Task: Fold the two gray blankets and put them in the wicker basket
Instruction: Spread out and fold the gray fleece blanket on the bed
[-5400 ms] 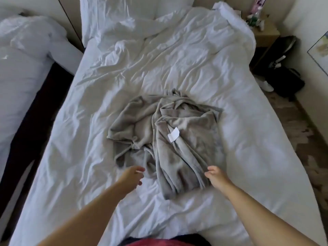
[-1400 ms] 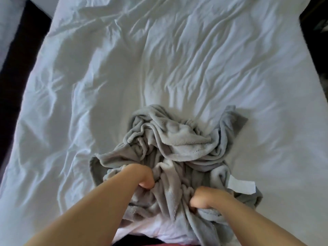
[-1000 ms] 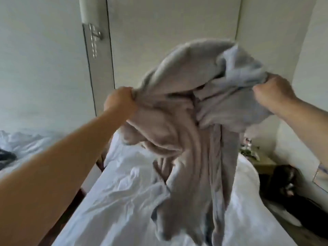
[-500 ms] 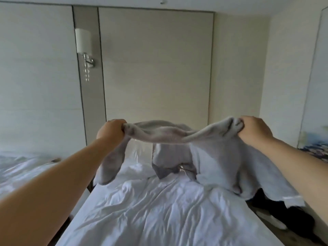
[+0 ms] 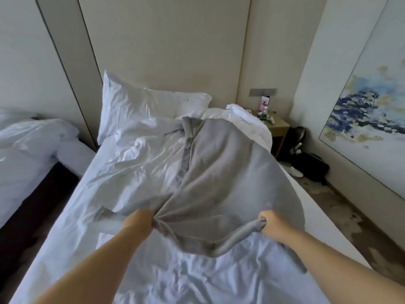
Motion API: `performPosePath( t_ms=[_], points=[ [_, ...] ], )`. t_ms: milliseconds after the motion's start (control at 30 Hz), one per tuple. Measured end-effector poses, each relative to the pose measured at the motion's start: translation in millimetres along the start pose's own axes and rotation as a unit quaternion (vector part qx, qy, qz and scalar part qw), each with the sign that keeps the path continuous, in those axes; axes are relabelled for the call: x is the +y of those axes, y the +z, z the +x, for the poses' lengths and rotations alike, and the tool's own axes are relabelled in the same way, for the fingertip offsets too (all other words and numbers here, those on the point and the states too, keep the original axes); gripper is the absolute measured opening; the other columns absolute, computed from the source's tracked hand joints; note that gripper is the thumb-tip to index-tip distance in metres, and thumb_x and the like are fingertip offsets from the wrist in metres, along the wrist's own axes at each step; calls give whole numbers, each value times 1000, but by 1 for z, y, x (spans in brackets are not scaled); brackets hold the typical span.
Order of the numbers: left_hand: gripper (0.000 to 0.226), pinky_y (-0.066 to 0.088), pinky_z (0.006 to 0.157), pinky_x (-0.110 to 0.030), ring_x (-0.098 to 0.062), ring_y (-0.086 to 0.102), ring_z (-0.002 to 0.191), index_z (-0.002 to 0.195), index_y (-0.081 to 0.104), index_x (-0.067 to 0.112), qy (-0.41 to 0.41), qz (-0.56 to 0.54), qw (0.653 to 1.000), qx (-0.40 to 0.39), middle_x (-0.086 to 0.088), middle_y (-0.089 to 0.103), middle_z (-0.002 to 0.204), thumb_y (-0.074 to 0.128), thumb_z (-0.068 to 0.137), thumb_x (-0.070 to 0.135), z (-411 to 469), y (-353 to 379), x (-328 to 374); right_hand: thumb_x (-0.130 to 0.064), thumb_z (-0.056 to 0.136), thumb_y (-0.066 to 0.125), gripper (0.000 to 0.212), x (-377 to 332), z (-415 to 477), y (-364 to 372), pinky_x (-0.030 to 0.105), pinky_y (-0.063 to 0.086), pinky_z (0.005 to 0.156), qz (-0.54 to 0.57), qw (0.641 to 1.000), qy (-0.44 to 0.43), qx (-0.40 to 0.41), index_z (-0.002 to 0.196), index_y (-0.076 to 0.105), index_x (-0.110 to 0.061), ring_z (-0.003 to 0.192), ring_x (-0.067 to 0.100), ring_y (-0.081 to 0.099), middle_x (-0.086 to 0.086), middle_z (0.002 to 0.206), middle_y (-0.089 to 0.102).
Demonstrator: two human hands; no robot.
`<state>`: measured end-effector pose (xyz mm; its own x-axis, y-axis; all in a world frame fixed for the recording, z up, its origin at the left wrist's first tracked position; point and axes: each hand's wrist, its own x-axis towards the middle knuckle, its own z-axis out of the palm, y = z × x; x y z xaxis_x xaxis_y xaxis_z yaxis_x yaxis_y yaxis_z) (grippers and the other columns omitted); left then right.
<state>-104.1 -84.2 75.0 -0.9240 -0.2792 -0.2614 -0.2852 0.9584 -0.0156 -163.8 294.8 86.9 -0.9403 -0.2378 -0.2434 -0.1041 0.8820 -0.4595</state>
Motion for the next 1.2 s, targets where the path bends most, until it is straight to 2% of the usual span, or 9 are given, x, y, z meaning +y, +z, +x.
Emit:
performPosePath(
  t_ms=[200, 400, 500, 567, 667, 767, 833, 1000, 1200],
  points=[
    [29, 47, 93, -30, -21, 58, 114, 117, 56, 25, 4, -14, 993, -118, 0, 60, 122, 45, 90, 28, -106, 127, -5, -4, 79, 59, 36, 42, -104, 113, 23, 27, 47, -22, 986, 82, -145, 60, 34, -23, 68, 14, 46, -1, 60, 40],
    [19, 48, 88, -24, -18, 61, 107, 102, 65, 26, -7, -101, 950, -295, 4, 59, 103, 50, 91, 26, -193, 190, -13, -15, 82, 55, 24, 32, -172, 177, 28, 40, 61, -29, 965, 149, -214, 66, 41, -23, 79, 19, 54, 2, 82, 56],
    [17, 44, 72, -23, -19, 58, 84, 91, 67, 17, -84, -216, 921, -314, -1, 56, 88, 50, 91, 18, -210, 208, -20, -16, 84, 51, 14, 28, -195, 209, 29, 49, 77, -3, 954, 165, -248, 77, 57, -26, 88, 21, 59, 2, 95, 63],
    [15, 37, 60, -27, -21, 48, 69, 81, 60, 10, -181, -328, 874, -311, -9, 53, 80, 47, 88, 11, -215, 218, -24, -19, 85, 49, 12, 32, -211, 227, 27, 46, 70, 9, 945, 180, -272, 81, 60, -22, 81, 17, 56, 0, 90, 60],
    [9, 36, 53, -28, -23, 48, 61, 91, 60, 7, -325, -497, 755, -279, -11, 55, 78, 51, 90, 11, -216, 226, -23, -20, 88, 49, 14, 44, -227, 241, 25, 39, 61, 38, 935, 199, -292, 75, 54, -15, 71, 14, 51, 0, 78, 54],
    [9, 44, 60, -31, -21, 54, 68, 102, 56, 11, -392, -631, 627, -234, -10, 58, 88, 54, 95, 16, -203, 230, -17, -17, 90, 48, 20, 65, -230, 243, 27, 34, 59, 88, 924, 263, -263, 71, 43, -15, 67, 16, 46, 0, 73, 47],
    [7, 47, 67, -32, -19, 54, 72, 101, 55, 17, -413, -686, 562, -207, -7, 57, 89, 52, 97, 21, -189, 231, -12, -19, 92, 47, 12, 80, -223, 237, 27, 41, 63, 147, 905, 342, -205, 82, 52, -15, 76, 18, 55, 2, 83, 55],
    [19, 42, 77, -31, -15, 49, 71, 78, 47, 20, -435, -758, 454, -174, -1, 50, 83, 49, 95, 28, -155, 238, -4, -22, 97, 49, 16, 120, -200, 219, 40, 51, 80, 381, 752, 538, -7, 104, 54, -8, 86, 26, 62, 9, 92, 57],
    [22, 49, 65, -24, -8, 51, 72, 79, 54, 17, -454, -782, 411, -116, 1, 58, 72, 54, 95, 33, -115, 246, -3, -27, 96, 54, 27, 157, -164, 217, 39, 47, 95, 610, 571, 540, 95, 117, 53, -10, 104, 25, 58, 11, 114, 57]
  ],
)
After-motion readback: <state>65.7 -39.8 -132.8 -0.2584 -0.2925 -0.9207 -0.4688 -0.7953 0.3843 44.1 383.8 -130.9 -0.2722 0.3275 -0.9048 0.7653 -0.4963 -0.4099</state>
